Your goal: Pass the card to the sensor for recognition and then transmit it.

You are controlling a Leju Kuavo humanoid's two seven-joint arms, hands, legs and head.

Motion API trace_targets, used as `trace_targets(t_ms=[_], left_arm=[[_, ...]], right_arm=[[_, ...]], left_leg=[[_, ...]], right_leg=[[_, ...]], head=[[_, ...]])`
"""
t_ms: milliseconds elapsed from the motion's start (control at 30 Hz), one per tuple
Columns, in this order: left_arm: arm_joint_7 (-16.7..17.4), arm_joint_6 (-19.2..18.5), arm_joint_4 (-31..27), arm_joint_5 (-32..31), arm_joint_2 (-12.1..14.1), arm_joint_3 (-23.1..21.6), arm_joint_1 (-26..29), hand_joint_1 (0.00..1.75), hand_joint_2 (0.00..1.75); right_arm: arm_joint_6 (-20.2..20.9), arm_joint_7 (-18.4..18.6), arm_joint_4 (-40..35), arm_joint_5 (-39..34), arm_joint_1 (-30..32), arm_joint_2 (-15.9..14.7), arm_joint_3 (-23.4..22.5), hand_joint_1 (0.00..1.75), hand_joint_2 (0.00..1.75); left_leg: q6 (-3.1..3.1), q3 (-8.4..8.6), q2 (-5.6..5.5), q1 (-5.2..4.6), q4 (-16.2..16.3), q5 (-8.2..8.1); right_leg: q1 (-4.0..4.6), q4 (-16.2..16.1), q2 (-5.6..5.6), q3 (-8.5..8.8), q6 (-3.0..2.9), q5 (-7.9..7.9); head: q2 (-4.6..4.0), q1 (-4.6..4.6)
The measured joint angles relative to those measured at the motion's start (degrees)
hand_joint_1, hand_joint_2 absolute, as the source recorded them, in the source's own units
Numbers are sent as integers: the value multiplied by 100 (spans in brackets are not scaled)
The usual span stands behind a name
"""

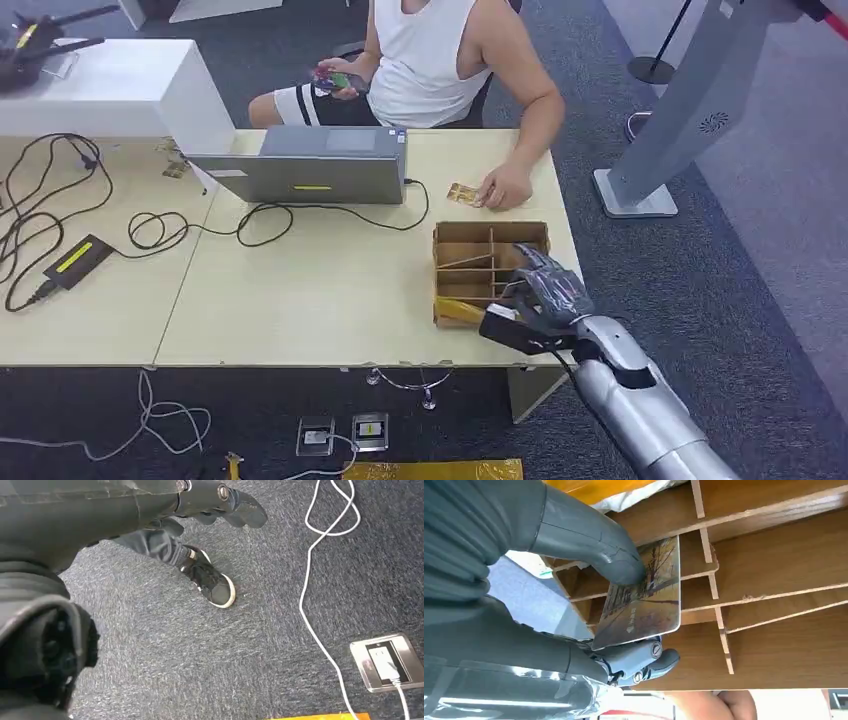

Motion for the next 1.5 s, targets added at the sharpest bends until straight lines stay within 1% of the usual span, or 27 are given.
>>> trace_targets(t_ms=[33, 167, 400, 567, 700, 800, 1033, 1133, 1267, 1400, 1500], left_arm=[[0, 2, -2, 2, 0, 0, 0, 0, 0], [0, 2, 0, 18, 0, -2, 0, 0, 0], [0, 2, -2, 22, 0, -42, 0, 0, 0], [0, 0, -2, 0, -4, -94, -5, 0, 0], [0, -15, -2, -37, -4, -142, -44, 0, 0], [0, -42, -2, -68, -13, -177, -88, 0, 0], [48, -59, -2, -107, -26, -249, -164, 0, 0], [59, -74, -2, -120, -31, -282, -194, 0, 0], [59, -92, -4, -127, -35, -324, -212, 0, 0], [59, -138, -7, -149, -35, -391, -250, 0, 0], [59, -153, -22, -160, -39, -415, -258, 0, 0]], right_arm=[[-15, -2, 24, -2, -14, 4, 0, 169, 175], [-81, -48, 122, -17, -62, 22, 2, 175, 175], [-269, -87, 223, -87, -270, 28, -57, 175, 175], [-352, -125, 193, -111, -794, -68, -284, 175, 175], [-271, -234, 146, -77, -1445, -172, -513, 175, 175], [-201, -317, 146, -31, -1828, -205, -601, 175, 175], [-100, -488, 177, 28, -2154, -203, -664, 175, 175], [-109, -680, 450, 37, -2384, -171, -651, 175, 175], [-114, -793, 916, 81, -2690, -114, -643, 175, 175], [-105, -798, 1595, 223, -3053, -26, -575, 175, 175], [-105, -758, 2003, 300, -3173, 15, -549, 175, 175]], left_leg=[[0, 0, 0, 0, 0, 0], [0, 0, 0, 0, 0, 0], [0, 0, 1, 0, 1, 0], [2, 1, 11, -2, 2, 3], [1, 1, 11, -3, 3, 5], [1, 1, 11, -2, 2, 5], [1, -3, 11, -1, 1, 5], [1, -4, 10, -1, 1, 5], [2, -4, 10, -1, 1, 6], [2, -2, 8, -1, 2, 7], [3, -2, 8, -1, 2, 7]], right_leg=[[0, 0, 0, 0, 0, 0], [0, 0, 0, 0, 0, 0], [0, 0, 2, -1, -3, 3], [-1, 0, 6, -2, -2, 9], [-2, 0, 6, -4, -6, 12], [-1, 0, 6, -4, -6, 12], [0, 1, 5, -4, -6, 12], [-1, 1, 5, -5, -6, 12], [-1, 1, 4, -4, -6, 12], [0, 1, 2, -3, -6, 12], [0, 1, 2, -2, -6, 12]], head=[[0, 0], [0, 0], [0, 0], [0, 0], [-2, 0], [0, 0], [0, 0], [0, 0], [0, 0], [-2, -2], [0, 0]])
